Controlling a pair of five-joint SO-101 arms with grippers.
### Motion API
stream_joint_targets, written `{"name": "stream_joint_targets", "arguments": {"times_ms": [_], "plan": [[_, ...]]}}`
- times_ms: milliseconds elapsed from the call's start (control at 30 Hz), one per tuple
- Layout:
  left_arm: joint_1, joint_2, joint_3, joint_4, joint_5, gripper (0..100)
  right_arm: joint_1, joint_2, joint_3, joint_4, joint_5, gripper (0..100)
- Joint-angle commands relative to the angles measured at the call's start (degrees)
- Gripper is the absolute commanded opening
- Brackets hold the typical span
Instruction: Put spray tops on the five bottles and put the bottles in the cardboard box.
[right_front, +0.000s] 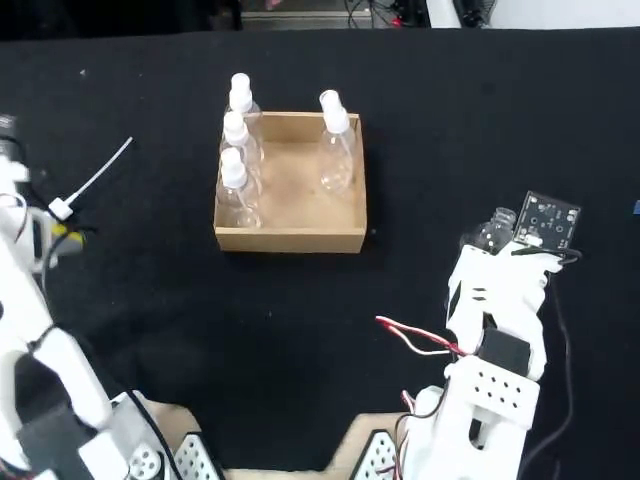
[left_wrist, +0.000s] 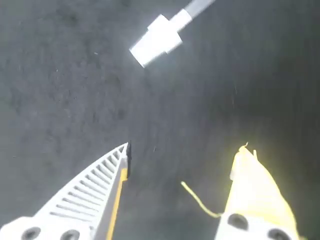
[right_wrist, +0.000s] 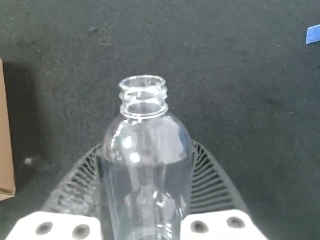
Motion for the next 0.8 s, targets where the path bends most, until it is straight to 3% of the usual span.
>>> {"name": "stream_joint_targets", "arguments": {"times_ms": [0, 333, 767], "plan": [[0.4, 9.0, -3.9, -10.5, 19.0, 30, -0.2, -1.8, -0.2, -1.7, -0.4, 1.1], [3.1, 24.6, -9.3, -19.0, 60.8, 30, -0.8, -1.8, -0.1, -1.7, -0.4, 1.1], [2.7, 35.0, -9.8, -30.2, 75.0, 30, -0.8, -1.8, -0.1, -1.7, -0.4, 1.1]]}}
